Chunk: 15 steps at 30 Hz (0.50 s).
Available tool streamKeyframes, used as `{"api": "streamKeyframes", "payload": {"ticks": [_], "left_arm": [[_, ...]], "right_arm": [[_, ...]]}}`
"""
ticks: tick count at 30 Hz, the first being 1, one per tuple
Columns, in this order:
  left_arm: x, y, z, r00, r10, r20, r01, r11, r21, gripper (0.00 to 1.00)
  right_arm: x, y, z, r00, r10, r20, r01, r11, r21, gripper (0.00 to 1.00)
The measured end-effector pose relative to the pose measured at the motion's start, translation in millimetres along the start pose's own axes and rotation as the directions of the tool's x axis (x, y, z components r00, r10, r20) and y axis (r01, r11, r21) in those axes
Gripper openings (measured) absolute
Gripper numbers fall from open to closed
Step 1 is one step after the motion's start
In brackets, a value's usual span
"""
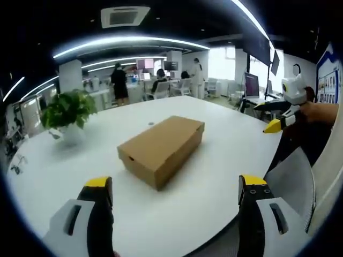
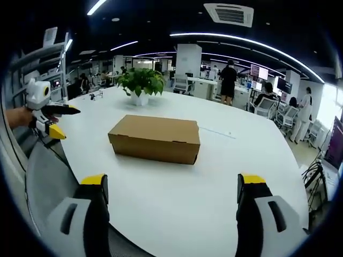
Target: Operate the shoe box by opening the lid, removing the specified soft item, and placing it in the target area until the item is outside and the box remains undamaged.
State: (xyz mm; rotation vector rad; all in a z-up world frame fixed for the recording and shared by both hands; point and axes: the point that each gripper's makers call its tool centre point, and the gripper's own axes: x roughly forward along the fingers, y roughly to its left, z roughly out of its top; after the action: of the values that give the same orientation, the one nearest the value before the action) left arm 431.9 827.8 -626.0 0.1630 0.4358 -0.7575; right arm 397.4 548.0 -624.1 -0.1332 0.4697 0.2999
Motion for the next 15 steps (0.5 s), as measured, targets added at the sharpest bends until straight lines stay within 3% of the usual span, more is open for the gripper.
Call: {"api": "streamKeyframes", "payload": {"ticks": [15], "left_arm": [[1.4, 2.4, 0.9, 1.000, 0.001, 0.003, -0.001, 1.000, 0.000, 1.00]], "right_arm": [[0.2, 1.1, 0.3, 1.000, 0.006, -0.002, -0.006, 1.000, -0.003, 0.95]]}}
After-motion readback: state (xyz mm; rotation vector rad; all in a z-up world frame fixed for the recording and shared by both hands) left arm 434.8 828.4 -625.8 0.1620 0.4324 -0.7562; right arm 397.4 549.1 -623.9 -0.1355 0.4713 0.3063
